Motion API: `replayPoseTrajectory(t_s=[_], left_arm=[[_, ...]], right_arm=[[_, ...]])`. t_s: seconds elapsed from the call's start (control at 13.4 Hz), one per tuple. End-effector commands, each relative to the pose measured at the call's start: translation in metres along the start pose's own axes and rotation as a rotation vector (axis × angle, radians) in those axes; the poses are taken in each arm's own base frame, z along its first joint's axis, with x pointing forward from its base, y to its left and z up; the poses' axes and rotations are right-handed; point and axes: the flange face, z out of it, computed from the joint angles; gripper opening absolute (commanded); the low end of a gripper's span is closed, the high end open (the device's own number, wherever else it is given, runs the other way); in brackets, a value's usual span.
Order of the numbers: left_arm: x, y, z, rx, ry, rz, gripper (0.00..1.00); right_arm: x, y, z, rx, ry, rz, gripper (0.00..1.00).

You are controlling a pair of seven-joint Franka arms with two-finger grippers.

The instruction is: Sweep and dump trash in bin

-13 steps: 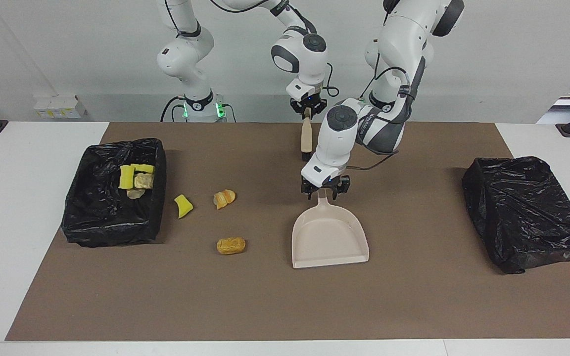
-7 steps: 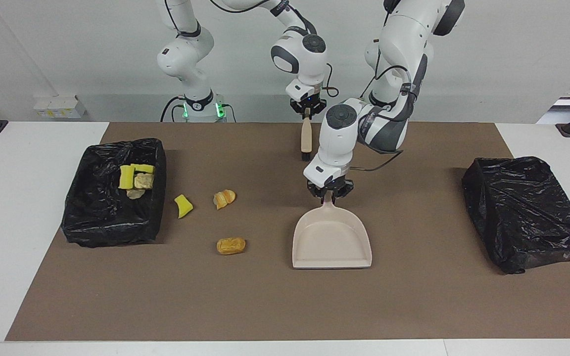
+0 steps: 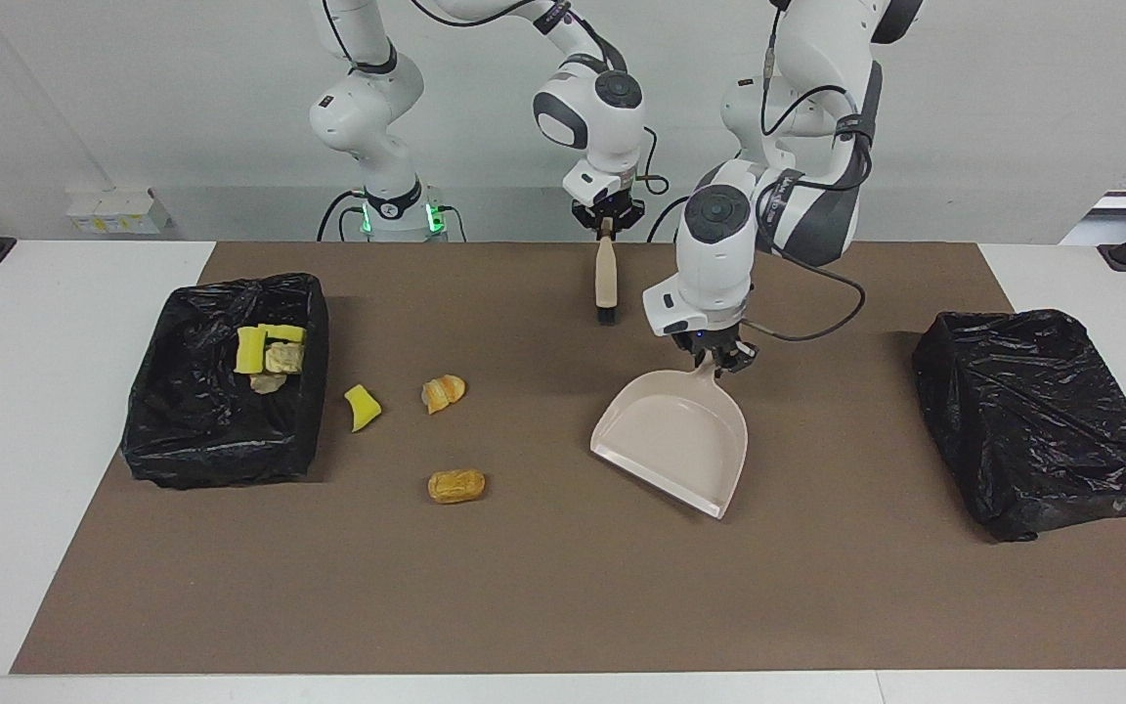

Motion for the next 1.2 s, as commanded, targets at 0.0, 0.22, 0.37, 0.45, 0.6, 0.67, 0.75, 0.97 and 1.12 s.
replayPoseTrajectory(t_s=[0.0, 0.22, 0.37, 0.45, 0.6, 0.67, 0.75, 0.97, 1.12], left_arm=[[-0.008, -0.003, -0.004, 0.018, -0.007, 0.186, 0.00], [-0.006, -0.002, -0.001, 0.017, -0.004, 0.247, 0.00], [0.000, 0.001, -0.003, 0.031, 0.040, 0.256, 0.00], [0.002, 0.003, -0.004, 0.034, 0.052, 0.259, 0.00], [0.001, 0.007, 0.003, 0.029, 0.039, 0.266, 0.00], [0.000, 0.010, 0.005, 0.030, 0.040, 0.271, 0.00], [-0.001, 0.012, 0.007, 0.030, 0.032, 0.278, 0.00], [-0.004, 0.036, 0.016, 0.030, 0.011, 0.372, 0.00], [-0.011, 0.044, 0.020, 0.036, -0.001, 0.404, 0.00]], right_arm=[[0.038, 0.034, -0.043, 0.022, 0.001, -0.018, 0.00], [0.096, 0.083, -0.086, -0.039, 0.065, 0.006, 0.00], [0.135, 0.119, -0.095, -0.081, 0.078, -0.019, 0.00], [0.153, 0.139, -0.094, -0.112, 0.088, -0.023, 0.00], [0.186, 0.186, -0.090, -0.192, 0.106, -0.055, 0.00], [0.198, 0.207, -0.090, -0.228, 0.111, -0.078, 0.00], [0.210, 0.229, -0.089, -0.262, 0.114, -0.098, 0.00], [0.234, 0.291, -0.087, -0.371, 0.107, -0.143, 0.00], [0.239, 0.323, -0.084, -0.439, 0.102, -0.142, 0.00]])
